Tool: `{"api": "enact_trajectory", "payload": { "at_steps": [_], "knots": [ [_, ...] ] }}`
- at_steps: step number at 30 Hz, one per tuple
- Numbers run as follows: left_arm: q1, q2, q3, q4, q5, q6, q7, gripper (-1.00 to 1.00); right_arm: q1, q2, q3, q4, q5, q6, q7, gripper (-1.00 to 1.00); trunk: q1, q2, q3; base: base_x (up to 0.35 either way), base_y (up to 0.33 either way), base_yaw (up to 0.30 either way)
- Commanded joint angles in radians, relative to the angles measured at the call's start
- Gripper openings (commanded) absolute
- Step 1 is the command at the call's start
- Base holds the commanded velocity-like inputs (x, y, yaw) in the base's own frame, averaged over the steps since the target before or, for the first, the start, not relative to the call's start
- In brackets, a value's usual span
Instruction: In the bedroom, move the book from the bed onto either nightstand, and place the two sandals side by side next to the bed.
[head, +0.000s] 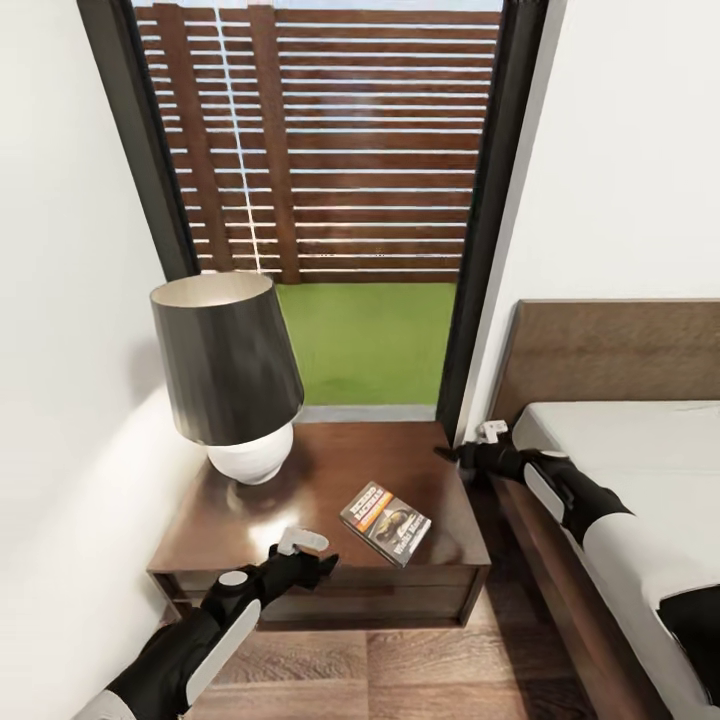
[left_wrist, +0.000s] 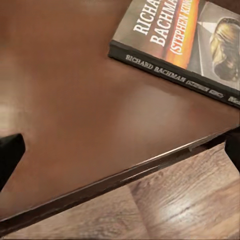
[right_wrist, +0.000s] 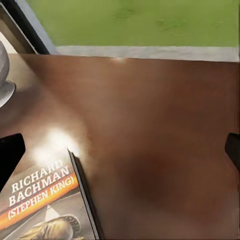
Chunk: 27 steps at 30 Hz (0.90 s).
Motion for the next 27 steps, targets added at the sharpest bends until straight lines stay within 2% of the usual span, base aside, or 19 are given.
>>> {"api": "enact_trajectory", "payload": {
  "at_steps": [1,2,4,6,11,14,20,27],
  "knots": [
    [0.0,-0.001,0.017,0.007,0.0,0.001,0.0,1.0,0.0,0.0,0.001,0.006,0.0,-0.015,-0.002,1.0,-0.004,0.007,0.003,0.0,0.0,0.0],
    [-0.001,-0.002,0.038,0.015,-0.001,0.003,0.0,1.0,0.0,0.0,0.002,0.013,0.0,-0.027,-0.011,1.0,-0.008,0.014,0.006,0.0,0.0,0.0],
    [-0.001,-0.003,0.055,0.023,-0.001,0.004,0.0,1.0,0.0,0.0,0.002,0.017,0.0,-0.033,-0.03,1.0,-0.015,0.028,0.013,0.0,0.0,0.0],
    [-0.001,-0.003,0.063,0.028,-0.001,0.005,-0.001,1.0,0.0,0.0,0.003,0.018,0.0,-0.035,-0.057,1.0,-0.023,0.042,0.019,0.0,0.0,0.0],
    [-0.001,-0.005,0.074,0.035,-0.001,0.006,0.0,1.0,0.001,0.003,0.003,0.021,-0.001,-0.033,-0.173,1.0,-0.042,0.077,0.035,0.0,0.0,0.0],
    [-0.001,-0.006,0.076,0.036,-0.001,0.006,0.0,1.0,0.0,0.019,0.003,0.021,-0.001,-0.032,-0.231,1.0,-0.054,0.098,0.044,0.0,0.0,0.0],
    [-0.001,-0.007,0.077,0.037,-0.001,0.006,0.0,1.0,0.0,0.043,0.001,0.021,-0.001,-0.031,-0.275,1.0,-0.077,0.14,0.063,0.0,0.0,0.0],
    [-0.001,-0.007,0.077,0.038,-0.001,0.006,0.0,1.0,0.0,0.048,0.001,0.021,-0.001,-0.034,-0.281,1.0,-0.104,0.189,0.085,0.0,0.0,0.0]
  ]
}}
